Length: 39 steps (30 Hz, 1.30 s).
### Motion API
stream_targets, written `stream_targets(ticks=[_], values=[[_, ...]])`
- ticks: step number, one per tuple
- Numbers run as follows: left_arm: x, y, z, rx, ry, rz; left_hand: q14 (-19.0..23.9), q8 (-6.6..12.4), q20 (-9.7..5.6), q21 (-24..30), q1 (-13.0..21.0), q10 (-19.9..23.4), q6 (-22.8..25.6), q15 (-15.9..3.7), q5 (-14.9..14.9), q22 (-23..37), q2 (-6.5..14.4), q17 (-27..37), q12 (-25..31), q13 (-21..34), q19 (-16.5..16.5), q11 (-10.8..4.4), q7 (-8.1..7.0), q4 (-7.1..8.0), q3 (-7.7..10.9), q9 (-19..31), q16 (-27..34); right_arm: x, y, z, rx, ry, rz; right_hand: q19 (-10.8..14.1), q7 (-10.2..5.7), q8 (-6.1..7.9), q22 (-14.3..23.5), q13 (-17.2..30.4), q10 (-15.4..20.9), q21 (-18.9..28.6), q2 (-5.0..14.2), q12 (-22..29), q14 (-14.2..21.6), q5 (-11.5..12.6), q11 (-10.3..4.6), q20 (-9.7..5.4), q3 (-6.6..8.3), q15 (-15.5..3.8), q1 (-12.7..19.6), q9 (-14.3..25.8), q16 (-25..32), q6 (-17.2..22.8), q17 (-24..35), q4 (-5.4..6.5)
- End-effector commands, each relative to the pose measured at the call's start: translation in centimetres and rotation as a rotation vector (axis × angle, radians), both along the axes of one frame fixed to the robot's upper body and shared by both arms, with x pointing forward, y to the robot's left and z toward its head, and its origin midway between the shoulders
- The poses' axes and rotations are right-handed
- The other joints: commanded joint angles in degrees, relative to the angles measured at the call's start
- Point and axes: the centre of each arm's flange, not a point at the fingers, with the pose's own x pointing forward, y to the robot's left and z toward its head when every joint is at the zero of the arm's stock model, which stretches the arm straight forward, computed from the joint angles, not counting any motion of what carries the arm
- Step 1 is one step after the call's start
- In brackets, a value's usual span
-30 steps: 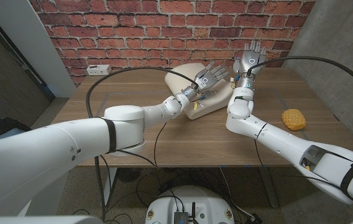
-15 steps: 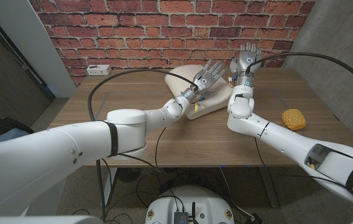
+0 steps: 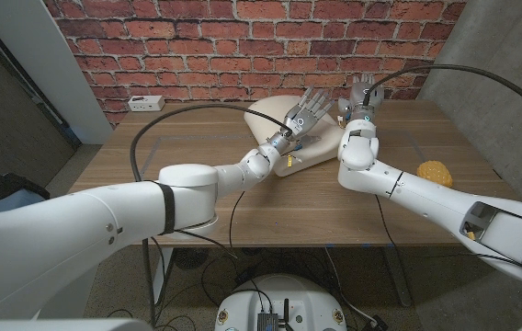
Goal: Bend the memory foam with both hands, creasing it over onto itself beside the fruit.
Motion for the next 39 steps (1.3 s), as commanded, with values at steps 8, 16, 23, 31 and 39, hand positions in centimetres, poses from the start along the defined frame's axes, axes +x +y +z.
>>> stream_targets(ticks=[8,16,23,31,39], values=[[-0.4,-0.1,-0.5,0.035,-0.051,0.002,-8.9,0.02,0.16,-0.5,-0.3,-16.1,-20.0,0.99,0.4,0.1,-0.1,0.3,0.4,0.1,-1.4,0.98,0.43,0.29,-0.95,0.1,0.1,1.1,-0.4,-0.5,0.027,0.233,-0.032,-0.8,0.25,-0.38,0.2,0.1,-1.8,-0.1,-1.17,-0.1,-0.9,0.3,0.22,0.27,-1.12,0.45,-1.7,0.1,-0.4,-2.8,0.1,0.07],[-0.2,-0.2,-0.4,0.05,-0.035,0.009,-9.2,0.24,0.16,-0.7,-0.4,-16.3,-20.1,1.18,0.5,0.2,-0.1,0.3,0.6,0.1,-1.8,1.15,0.42,0.33,-1.28,0.1,0.2,1.7,-0.2,-1.3,0.018,0.298,0.007,-2.1,0.34,-0.28,0.3,0.2,-4.1,-0.3,-2.14,-0.3,-2.1,0.5,0.61,0.57,-2.51,0.65,-4.1,0.1,-0.5,-5.4,0.3,0.83],[-0.2,-0.6,-0.4,0.088,-0.041,0.014,-9.4,0.69,0.16,-0.7,-0.3,-16.3,-19.7,0.61,0.7,0.2,0.0,0.3,0.9,0.1,-2.3,0.4,-0.15,0.39,-1.77,0.1,0.4,2.7,-0.4,-2.0,-0.009,0.371,0.024,-2.9,0.51,-0.19,0.3,0.2,-5.2,-0.4,-2.91,-0.2,-2.8,0.6,0.79,0.71,-3.39,0.93,-5.4,0.1,-0.6,-6.8,0.4,1.2],[0.2,-0.7,-0.3,0.101,-0.015,0.042,-10.2,0.79,0.15,-0.7,-0.2,-16.5,-19.8,0.58,0.8,0.3,0.2,0.3,1.0,0.1,-2.5,0.1,-0.12,0.45,-2.14,0.1,0.4,4.2,-0.8,-2.8,-0.011,0.504,0.023,-4.0,0.92,-0.06,0.3,0.2,-7.0,-0.5,-4.33,-0.3,-4.1,1.0,0.86,0.83,-4.68,1.27,-7.1,0.1,-0.8,-8.1,0.5,1.53],[0.3,-0.8,-0.3,0.105,-0.005,0.052,-10.3,0.93,0.14,-0.7,-0.2,-16.3,-19.7,0.56,1.0,0.3,0.3,0.3,1.2,0.1,-2.6,0.0,-0.19,0.51,-2.46,0.1,0.5,5.0,-0.8,-3.1,-0.027,0.544,0.013,-5.5,1.25,-0.17,0.3,0.2,-9.2,-0.7,-5.26,-0.2,-6.0,1.6,1.24,0.64,-5.48,1.68,-7.9,0.1,-1.3,-10.6,0.4,1.46]])
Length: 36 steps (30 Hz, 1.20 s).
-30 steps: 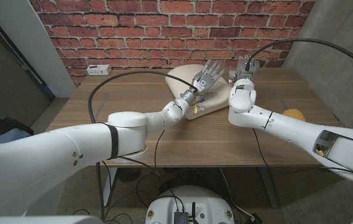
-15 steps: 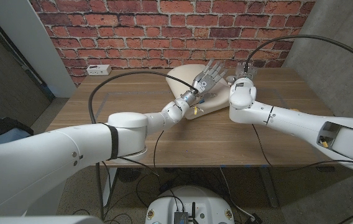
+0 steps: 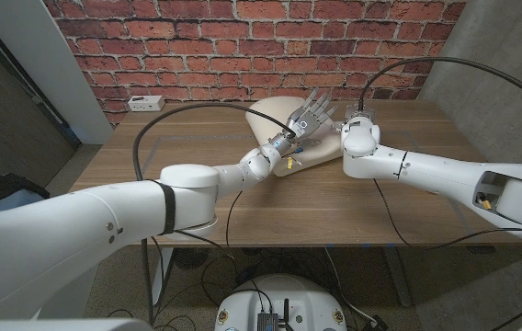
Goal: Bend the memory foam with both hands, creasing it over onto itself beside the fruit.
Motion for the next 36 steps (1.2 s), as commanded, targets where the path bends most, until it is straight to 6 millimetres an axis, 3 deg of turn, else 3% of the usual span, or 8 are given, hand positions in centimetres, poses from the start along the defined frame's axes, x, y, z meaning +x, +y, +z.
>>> stream_targets(ticks=[1,16,20,25,27,28,30,36], values=[[0.3,-0.1,0.1,0.017,0.016,0.023,-10.3,0.65,0.14,-0.1,-0.2,-16.4,-19.4,-0.31,0.3,0.3,0.4,0.2,0.5,0.2,-2.7,-0.49,-0.53,0.23,-0.47,0.1,0.4,1.6,-0.2,-0.8,-0.024,0.107,-0.001,-0.5,0.0,0.04,0.1,0.3,-0.7,0.0,-0.29,0.0,-0.9,0.5,-0.11,0.02,-0.26,0.02,-0.3,0.2,-0.2,-1.0,0.1,-0.14],[0.5,-0.2,0.5,0.029,0.024,0.042,-10.0,1.1,0.08,0.2,-0.3,-16.0,-18.3,-0.69,0.6,0.3,0.6,0.1,0.8,0.1,-2.3,-1.01,-1.01,0.44,-1.16,0.1,0.7,3.0,-0.3,-2.2,-0.045,0.166,-0.026,-1.1,0.29,0.07,0.0,0.2,-0.9,0.1,-0.33,0.4,-1.7,1.3,-0.11,0.04,0.05,-0.01,1.2,0.2,-0.3,-3.0,-0.2,-1.15],[0.5,-0.3,0.5,0.029,0.029,0.044,-9.8,1.19,0.08,0.3,-0.4,-15.7,-18.0,-0.74,0.6,0.3,0.7,0.1,0.9,0.1,-2.1,-1.18,-1.04,0.52,-1.35,0.1,0.8,3.3,-0.2,-2.6,-0.055,0.183,-0.041,-1.3,0.24,0.27,0.0,0.2,-2.9,0.2,-1.0,0.0,-2.0,1.7,0.58,0.06,-0.15,0.22,1.8,0.2,-0.3,-3.6,-0.3,-1.78],[0.4,-0.2,0.7,0.014,0.024,0.03,-8.6,1.63,-0.08,0.8,-0.6,-14.8,-16.6,-1.72,0.8,0.4,1.1,0.1,1.3,0.1,-1.0,-2.13,-1.75,0.81,-1.79,0.1,1.3,3.6,-0.3,-3.0,-0.062,0.201,-0.048,-1.5,0.3,0.25,0.0,0.3,-3.2,0.2,-1.19,0.1,-2.2,1.9,0.58,0.13,-0.19,0.22,2.1,0.2,-0.3,-4.1,-0.4,-2.02],[0.2,-0.1,0.8,0.001,0.017,0.013,-7.2,1.77,-0.3,1.5,-0.8,-13.5,-15.7,-2.34,0.9,0.4,1.5,0.1,1.7,0.0,0.8,-2.88,-2.18,1.13,-2.17,0.1,1.6,3.8,-0.3,-3.2,-0.069,0.205,-0.055,-1.5,0.36,0.24,0.0,0.3,-3.2,0.2,-1.22,0.1,-2.2,1.9,0.6,0.12,-0.19,0.2,2.2,0.2,-0.3,-4.2,-0.4,-2.08],[0.2,0.0,0.9,-0.01,0.016,0.0,-6.0,1.91,-0.62,2.5,-1.1,-12.1,-14.5,-3.22,1.1,0.4,2.5,0.0,1.9,0.0,3.8,-3.9,-2.79,1.58,-2.42,0.0,1.8,3.8,-0.3,-3.3,-0.067,0.21,-0.054,-1.6,0.35,0.25,0.0,0.3,-3.2,0.2,-1.22,0.1,-2.2,1.9,0.6,0.1,-0.18,0.21,2.2,0.2,-0.3,-4.2,-0.4,-2.09],[0.0,0.1,1.1,-0.032,0.011,-0.024,-3.5,1.76,-4.53,4.3,-1.2,-9.7,-13.1,-4.84,1.6,0.1,4.5,-0.1,2.2,-0.2,9.6,-5.44,-3.75,2.15,-2.71,0.0,2.0,3.9,-0.2,-3.5,-0.072,0.214,-0.059,-1.6,0.41,0.25,0.0,0.3,-3.3,0.3,-1.28,0.2,-2.3,2.0,0.65,0.08,-0.18,0.17,2.4,0.2,-0.3,-4.4,-0.4,-2.22],[-0.8,0.9,1.9,-0.141,-0.011,-0.118,4.2,2.38,-9.34,6.2,-0.1,-3.2,-8.0,-8.98,2.6,-0.2,11.9,-0.2,3.4,-0.4,17.7,-8.83,-5.16,2.57,-0.6,-0.2,2.5,4.1,-0.1,-3.8,-0.094,0.218,-0.077,-2.0,0.51,0.31,0.0,0.3,-3.9,0.2,-1.47,0.1,-2.8,2.3,0.63,0.1,-0.2,0.18,2.9,0.2,-0.3,-4.9,-0.5,-2.55]])
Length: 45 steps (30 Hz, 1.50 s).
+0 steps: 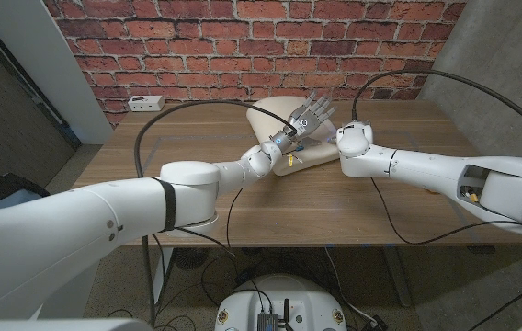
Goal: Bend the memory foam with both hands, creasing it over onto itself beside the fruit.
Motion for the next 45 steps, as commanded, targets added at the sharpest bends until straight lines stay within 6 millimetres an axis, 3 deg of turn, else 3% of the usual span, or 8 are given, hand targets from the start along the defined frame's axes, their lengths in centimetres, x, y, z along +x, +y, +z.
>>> stream_targets(ticks=[1,7,13,15,18,27,38,45], values=[[-1.2,1.1,1.1,-0.155,-0.031,-0.139,5.0,0.62,-2.53,1.5,0.7,-2.5,-7.6,-2.51,0.6,0.0,5.2,0.1,1.1,0.0,5.6,-2.15,-0.84,0.18,1.78,0.0,0.5,0.6,0.2,-1.0,-0.031,0.036,-0.026,-0.4,0.01,0.33,0.2,0.3,-0.7,0.2,-0.16,0.1,-0.8,0.6,0.02,0.14,0.0,0.04,1.0,0.2,-0.3,-0.6,0.0,-0.58],[-2.2,2.0,1.4,-0.256,-0.066,-0.224,8.8,0.92,-2.54,2.0,0.7,0.9,-4.5,-3.19,0.1,0.0,11.5,0.3,1.5,-0.1,8.3,-2.46,-0.67,1.05,5.31,-0.1,0.3,0.6,0.3,-1.1,-0.043,0.039,-0.038,-0.7,-0.21,0.42,0.2,0.3,-1.1,0.2,-0.51,0.2,-1.2,0.9,-0.03,0.28,-0.03,0.22,1.7,0.2,-0.3,-1.0,-0.1,-1.06],[-2.9,3.8,2.1,-0.377,0.021,-0.296,14.1,1.81,-2.04,2.6,-2.7,7.6,2.8,-4.3,-2.2,0.3,11.6,0.4,2.4,-0.2,10.8,-5.37,-3.96,3.31,10.72,-0.2,0.4,0.6,0.2,-1.1,-0.044,0.026,-0.039,-0.8,-0.23,0.54,0.2,0.3,-1.1,0.3,-0.71,0.4,-1.3,1.2,0.06,0.36,-0.04,0.24,2.2,0.1,-0.3,-1.1,-0.1,-1.39],[-2.8,4.1,2.3,-0.393,0.073,-0.281,11.1,-0.26,0.65,1.5,-7.2,4.4,0.5,-1.73,-3.9,0.2,10.7,0.4,0.1,-0.4,9.0,-4.09,-4.51,3.97,10.52,-0.3,-1.4,0.6,0.2,-1.0,-0.041,0.026,-0.035,-0.8,-0.22,0.58,0.2,0.3,-1.1,0.3,-0.73,0.4,-1.3,1.3,0.02,0.35,-0.04,0.25,2.4,0.1,-0.2,-1.1,-0.2,-1.47],[-2.8,4.9,2.7,-0.434,0.119,-0.247,9.1,-0.96,1.92,0.6,-10.3,2.4,-0.3,-0.6,-5.0,0.1,10.5,0.4,-1.1,-0.4,7.7,-3.37,-4.5,4.09,10.2,-0.2,-1.9,0.7,0.2,-0.9,-0.046,0.025,-0.035,-0.8,-0.21,0.59,0.2,0.3,-1.1,0.3,-0.74,0.5,-1.3,1.3,0.12,0.35,-0.03,0.28,2.5,0.1,-0.2,-1.2,-0.2,-1.53],[-2.6,6.3,4.1,-0.491,0.275,-0.125,7.5,-0.78,3.53,-0.6,-14.5,2.6,1.0,1.02,-6.2,0.1,9.7,0.4,-1.4,-0.5,5.9,-2.9,-4.85,3.92,9.22,-0.3,-1.9,0.6,0.3,-0.7,-0.048,0.023,-0.036,-1.0,-0.18,0.68,0.2,0.3,-1.2,0.3,-0.87,0.6,-1.3,1.6,0.0,0.41,-0.12,0.24,2.8,0.1,-0.1,-1.4,-0.2,-1.66],[-2.2,7.3,4.9,-0.445,0.445,0.066,-3.7,-2.29,6.4,-5.9,-25.4,-8.3,-9.2,3.65,-8.7,0.2,8.9,0.4,-3.3,-0.4,-6.0,-0.45,-4.21,3.55,6.9,-0.3,-2.2,0.7,0.4,-0.7,-0.053,0.031,-0.032,-1.0,-0.18,0.77,0.2,0.3,-1.2,0.4,-0.78,0.7,-1.3,1.8,0.05,0.32,-0.26,0.17,2.6,0.1,0.1,-1.4,-0.1,-1.48],[-1.9,8.1,4.9,-0.447,0.535,0.152,-13.6,-1.68,6.88,-6.9,-35.6,-14.6,-12.3,5.45,-8.0,0.2,10.9,0.5,-3.1,-0.7,-22.2,-2.05,-5.06,4.55,8.27,-0.4,-2.2,0.9,0.7,-0.6,-0.068,0.034,-0.034,-1.0,-0.12,0.81,0.2,0.3,-1.3,0.5,-0.69,0.8,-1.3,1.9,-0.04,0.19,-0.43,0.11,2.3,0.1,0.2,-1.6,0.0,-1.24]])
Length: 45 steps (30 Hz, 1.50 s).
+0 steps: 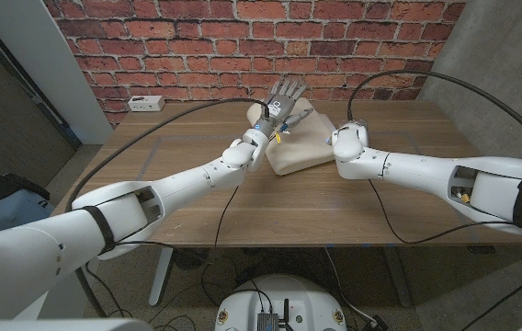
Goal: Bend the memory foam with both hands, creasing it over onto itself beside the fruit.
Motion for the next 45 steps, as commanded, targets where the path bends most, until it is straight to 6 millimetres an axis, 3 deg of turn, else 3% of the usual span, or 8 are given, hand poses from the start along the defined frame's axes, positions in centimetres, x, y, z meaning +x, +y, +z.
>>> stream_targets(ticks=[1,4,5,9,12,14,23,45], values=[[0.9,1.9,-0.1,0.045,0.251,0.157,-13.6,0.23,0.12,0.1,-4.6,-14.7,-12.6,0.76,0.7,0.1,4.0,0.1,0.1,-0.2,-9.7,-1.4,-0.69,0.81,1.2,0.1,0.0,0.3,0.3,0.1,-0.018,0.005,-0.002,-0.2,0.02,0.38,0.2,0.3,-0.6,0.2,0.2,0.3,-0.5,0.4,0.06,-0.01,-0.2,0.1,0.2,0.1,0.2,-0.6,0.1,-0.12],[1.0,2.4,-0.2,0.05,0.278,0.184,-15.3,0.19,0.17,0.3,-5.6,-16.2,-13.5,1.26,0.9,0.1,3.9,0.1,0.0,-0.2,-11.4,-0.77,-0.62,0.86,1.61,0.2,0.1,0.3,0.4,0.1,-0.023,0.004,-0.002,-0.1,-0.03,0.4,0.2,0.3,-0.7,0.3,0.17,0.3,-0.6,0.5,-0.04,-0.2,-0.22,0.01,0.3,0.1,0.2,-0.7,0.1,-0.18],[1.1,2.5,-0.3,0.051,0.294,0.194,-15.9,0.12,0.2,0.3,-6.0,-16.9,-13.9,1.42,0.9,0.1,3.7,0.1,-0.1,-0.2,-11.8,-1.19,-0.62,0.87,1.63,0.2,0.1,0.3,0.4,0.1,-0.022,0.004,-0.003,-0.1,0.0,0.39,0.2,0.3,-0.7,0.3,0.18,0.3,-0.6,0.5,-0.02,-0.18,-0.21,0.03,0.3,0.1,0.3,-0.7,0.1,-0.19],[1.3,3.2,-0.2,0.048,0.348,0.219,-18.5,-0.13,0.17,0.3,-6.8,-19.8,-16.3,1.87,0.8,0.2,2.7,0.3,-0.2,-0.2,-14.5,-0.71,-0.38,0.87,1.06,0.2,0.1,0.2,0.3,0.2,-0.016,0.002,-0.002,-0.1,-0.04,0.43,0.2,0.3,-0.7,0.3,0.15,0.4,-0.5,0.6,-0.1,-0.29,-0.21,0.0,0.6,0.1,0.3,-0.7,0.1,-0.32],[1.7,3.5,-0.2,0.053,0.402,0.235,-19.7,0.54,0.13,0.3,-7.1,-20.1,-15.2,2.09,0.8,0.2,2.3,0.3,0.1,-0.2,-16.2,-0.71,-0.59,0.92,0.51,0.2,0.2,0.2,0.2,0.2,-0.015,0.003,-0.002,0.0,-0.01,0.47,0.2,0.3,-0.7,0.4,0.11,0.4,-0.5,0.7,-0.13,-0.29,-0.24,-0.01,0.7,0.1,0.3,-0.7,0.1,-0.37],[2.1,3.7,-0.2,0.049,0.429,0.233,-22.0,0.47,0.03,0.1,-7.3,-20.8,-15.6,2.39,0.9,0.3,2.5,0.4,0.3,-0.2,-19.1,-0.86,-0.3,1.1,-0.13,0.3,0.2,0.1,0.2,0.3,-0.018,0.0,-0.003,0.0,0.02,0.47,0.2,0.3,-0.7,0.4,0.1,0.4,-0.5,0.7,-0.08,-0.23,-0.26,0.01,0.7,0.1,0.3,-0.8,0.1,-0.37],[3.7,4.5,-1.1,0.033,0.594,0.245,-24.6,-0.27,0.12,0.6,-7.4,-23.1,-20.2,2.72,1.2,0.4,2.3,0.5,0.2,0.0,-21.8,-0.65,0.1,1.16,-1.5,0.3,0.4,-0.1,0.1,0.4,-0.015,0.0,-0.016,0.0,0.01,0.5,0.2,0.4,-0.7,0.4,0.1,0.5,-0.5,0.9,-0.04,-0.29,-0.35,-0.02,0.8,0.1,0.4,-0.8,0.1,-0.34],[5.3,4.6,-4.2,0.144,0.685,0.262,-26.7,-0.08,0.24,0.8,-7.3,-25.0,-23.1,2.68,1.5,0.6,1.0,0.6,0.4,0.1,-24.7,-0.61,0.29,0.95,-3.9,0.4,0.7,0.7,0.6,0.6,-0.02,0.015,-0.016,0.1,0.01,0.63,0.2,0.4,-0.8,0.5,0.18,0.6,-0.6,1.3,-0.03,-0.28,-0.61,0.0,0.8,0.1,0.6,-0.9,0.2,-0.18]])
